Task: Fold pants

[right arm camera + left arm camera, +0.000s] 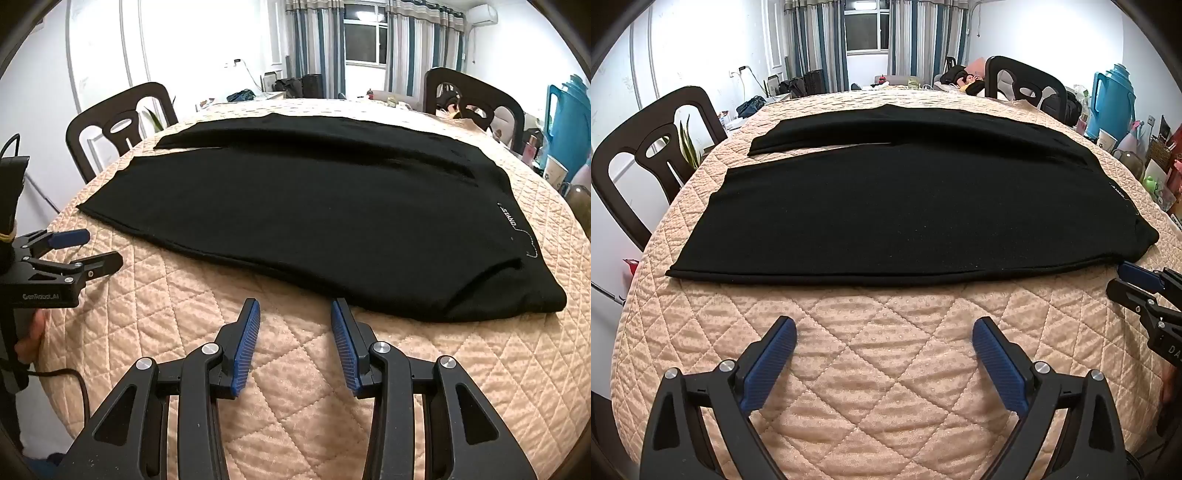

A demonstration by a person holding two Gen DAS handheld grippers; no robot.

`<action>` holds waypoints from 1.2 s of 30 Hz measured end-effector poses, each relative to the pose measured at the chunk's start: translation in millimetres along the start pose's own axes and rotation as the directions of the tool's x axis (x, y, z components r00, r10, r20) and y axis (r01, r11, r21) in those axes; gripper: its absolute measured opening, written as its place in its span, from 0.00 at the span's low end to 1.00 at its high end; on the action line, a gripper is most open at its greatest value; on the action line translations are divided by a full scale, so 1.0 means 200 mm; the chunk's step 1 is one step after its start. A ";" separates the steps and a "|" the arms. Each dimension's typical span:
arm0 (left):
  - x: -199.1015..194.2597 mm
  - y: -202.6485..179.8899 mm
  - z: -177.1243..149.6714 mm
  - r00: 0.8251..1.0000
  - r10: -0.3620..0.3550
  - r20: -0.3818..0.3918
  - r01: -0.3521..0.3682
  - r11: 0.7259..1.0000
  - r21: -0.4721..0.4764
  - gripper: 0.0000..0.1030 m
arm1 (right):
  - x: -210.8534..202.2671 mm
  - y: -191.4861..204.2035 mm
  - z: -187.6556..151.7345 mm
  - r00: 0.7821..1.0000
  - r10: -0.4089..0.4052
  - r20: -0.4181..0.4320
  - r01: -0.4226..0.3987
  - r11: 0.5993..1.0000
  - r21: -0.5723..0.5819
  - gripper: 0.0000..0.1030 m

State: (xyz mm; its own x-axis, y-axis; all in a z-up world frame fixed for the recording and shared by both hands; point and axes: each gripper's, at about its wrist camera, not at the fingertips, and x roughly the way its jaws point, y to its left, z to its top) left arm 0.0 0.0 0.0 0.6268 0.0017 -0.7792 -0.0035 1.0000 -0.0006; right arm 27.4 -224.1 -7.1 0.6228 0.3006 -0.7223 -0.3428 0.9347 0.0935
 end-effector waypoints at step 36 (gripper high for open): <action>0.00 0.00 0.00 1.000 0.017 0.005 -0.017 1.000 -0.009 0.97 | 0.03 -0.01 0.02 0.997 -0.070 -0.009 0.070 0.997 0.023 0.41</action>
State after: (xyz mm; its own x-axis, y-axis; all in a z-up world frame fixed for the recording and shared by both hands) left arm -0.4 -0.2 -0.3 0.6309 0.0192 -0.7756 -0.0212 0.9997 0.0076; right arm 33.4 -223.3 -8.6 0.6391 0.2326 -0.7331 -0.2820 0.9577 0.0580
